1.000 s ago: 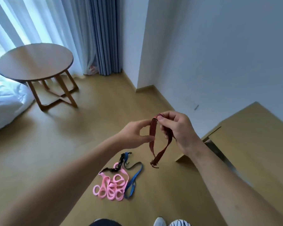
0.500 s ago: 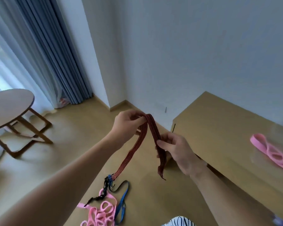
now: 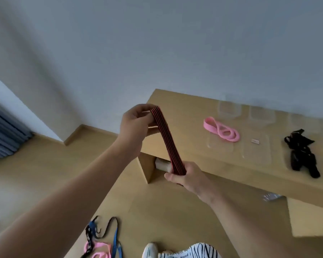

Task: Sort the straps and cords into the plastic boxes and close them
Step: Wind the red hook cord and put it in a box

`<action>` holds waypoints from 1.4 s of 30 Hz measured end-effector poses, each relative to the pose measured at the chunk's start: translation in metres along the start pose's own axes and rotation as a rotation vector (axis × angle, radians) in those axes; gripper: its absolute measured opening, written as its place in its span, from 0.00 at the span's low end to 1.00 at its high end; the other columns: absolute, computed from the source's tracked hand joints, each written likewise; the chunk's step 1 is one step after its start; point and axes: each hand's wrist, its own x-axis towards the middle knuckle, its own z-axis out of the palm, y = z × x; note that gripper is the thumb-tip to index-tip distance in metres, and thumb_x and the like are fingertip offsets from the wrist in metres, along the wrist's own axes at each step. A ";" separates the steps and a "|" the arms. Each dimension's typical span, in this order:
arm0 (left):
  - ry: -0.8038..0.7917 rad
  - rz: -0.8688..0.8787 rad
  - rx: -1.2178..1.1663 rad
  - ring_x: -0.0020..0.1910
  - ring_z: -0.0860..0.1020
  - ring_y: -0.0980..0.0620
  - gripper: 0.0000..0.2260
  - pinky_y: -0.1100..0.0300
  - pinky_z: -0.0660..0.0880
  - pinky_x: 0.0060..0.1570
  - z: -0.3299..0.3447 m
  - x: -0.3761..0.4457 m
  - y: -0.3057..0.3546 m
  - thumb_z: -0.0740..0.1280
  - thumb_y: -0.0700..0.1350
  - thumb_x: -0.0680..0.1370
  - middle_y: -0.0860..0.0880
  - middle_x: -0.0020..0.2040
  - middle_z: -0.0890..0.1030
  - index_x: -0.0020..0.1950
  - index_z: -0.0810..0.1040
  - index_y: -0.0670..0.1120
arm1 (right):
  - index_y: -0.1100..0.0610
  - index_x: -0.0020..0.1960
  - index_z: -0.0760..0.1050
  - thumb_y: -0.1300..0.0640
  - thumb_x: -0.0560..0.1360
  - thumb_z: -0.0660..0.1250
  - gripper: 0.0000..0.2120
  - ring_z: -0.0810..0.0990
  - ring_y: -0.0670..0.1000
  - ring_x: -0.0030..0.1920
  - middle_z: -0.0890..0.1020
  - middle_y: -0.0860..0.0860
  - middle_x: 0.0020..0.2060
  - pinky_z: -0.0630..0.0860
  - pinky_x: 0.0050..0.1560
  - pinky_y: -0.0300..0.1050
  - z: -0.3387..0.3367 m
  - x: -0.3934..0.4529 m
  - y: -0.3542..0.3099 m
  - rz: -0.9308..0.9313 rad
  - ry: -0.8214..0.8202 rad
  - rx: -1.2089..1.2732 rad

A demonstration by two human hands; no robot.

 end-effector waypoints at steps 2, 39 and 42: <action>-0.017 -0.032 -0.002 0.42 0.85 0.46 0.08 0.55 0.82 0.42 0.025 0.013 -0.012 0.66 0.31 0.78 0.43 0.42 0.84 0.51 0.81 0.41 | 0.55 0.41 0.79 0.48 0.71 0.75 0.12 0.79 0.42 0.35 0.81 0.45 0.33 0.75 0.40 0.36 -0.020 -0.021 0.018 0.042 0.100 0.018; -1.068 -0.393 0.341 0.35 0.82 0.47 0.07 0.55 0.80 0.35 0.550 -0.169 -0.178 0.71 0.43 0.80 0.44 0.38 0.83 0.51 0.78 0.40 | 0.51 0.48 0.79 0.52 0.72 0.77 0.09 0.77 0.44 0.37 0.81 0.45 0.39 0.73 0.38 0.35 -0.298 -0.351 0.166 0.344 0.999 0.392; -1.046 -0.405 0.369 0.34 0.83 0.47 0.10 0.55 0.80 0.35 0.578 -0.181 -0.177 0.70 0.45 0.81 0.44 0.38 0.84 0.53 0.78 0.38 | 0.43 0.39 0.80 0.49 0.71 0.76 0.05 0.75 0.40 0.31 0.78 0.42 0.29 0.70 0.35 0.37 -0.308 -0.348 0.190 0.387 1.039 0.146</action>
